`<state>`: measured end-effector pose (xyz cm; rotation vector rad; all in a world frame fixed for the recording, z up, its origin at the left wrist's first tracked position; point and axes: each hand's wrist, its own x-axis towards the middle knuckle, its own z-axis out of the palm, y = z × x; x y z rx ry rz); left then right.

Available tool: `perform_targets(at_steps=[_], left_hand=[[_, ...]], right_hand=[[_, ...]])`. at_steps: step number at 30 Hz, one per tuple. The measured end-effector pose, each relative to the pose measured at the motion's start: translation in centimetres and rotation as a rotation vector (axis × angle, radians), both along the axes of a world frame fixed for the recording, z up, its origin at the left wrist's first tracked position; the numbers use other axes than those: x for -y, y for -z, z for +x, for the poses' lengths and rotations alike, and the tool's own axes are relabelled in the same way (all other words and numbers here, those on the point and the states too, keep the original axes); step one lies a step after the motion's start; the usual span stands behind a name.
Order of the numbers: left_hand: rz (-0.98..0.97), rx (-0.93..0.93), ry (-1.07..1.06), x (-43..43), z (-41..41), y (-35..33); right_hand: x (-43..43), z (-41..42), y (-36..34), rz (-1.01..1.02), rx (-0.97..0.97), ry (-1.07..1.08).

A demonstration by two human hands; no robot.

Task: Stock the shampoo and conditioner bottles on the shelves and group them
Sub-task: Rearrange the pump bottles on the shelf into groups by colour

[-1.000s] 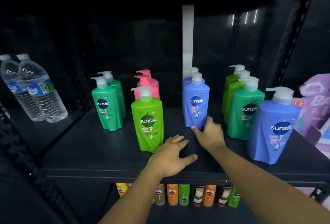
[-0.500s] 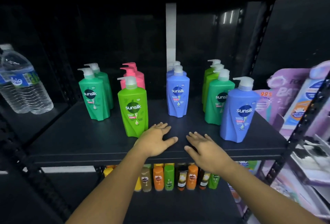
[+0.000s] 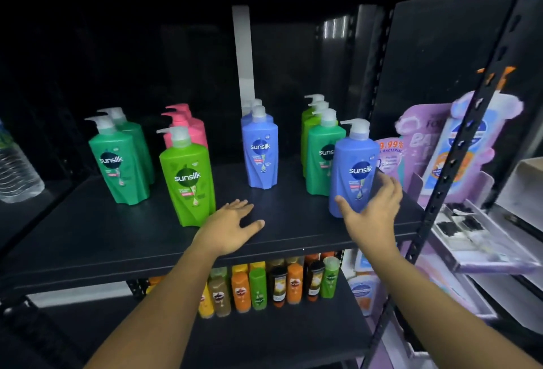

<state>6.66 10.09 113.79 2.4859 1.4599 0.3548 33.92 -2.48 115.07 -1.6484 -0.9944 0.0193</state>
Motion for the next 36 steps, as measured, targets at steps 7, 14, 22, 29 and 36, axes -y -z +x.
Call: perform_targets(at_steps=[7,14,22,29,36], left_hand=[[-0.022,0.013,-0.008,-0.5,0.0,0.3],[-0.025,0.034,-0.008,-0.7,0.2,0.6],[0.016,0.064,0.002,-0.8,0.2,0.6],[0.004,0.067,0.009,-0.9,0.2,0.7],[0.005,0.071,0.009,-1.1,0.1,0.7]], right_hand=[[-1.9,0.9,-0.5,-0.065,-0.191,-0.221],[-6.1,-4.5,0.1,-0.064,-0.138,-0.379],[-11.4,-7.9,0.5,-0.13,-0.003,-0.325],[-13.4,-9.0,0.8,-0.108,0.004,-0.331],[-13.8,-9.6,0.9,-0.076,0.017,-0.359]])
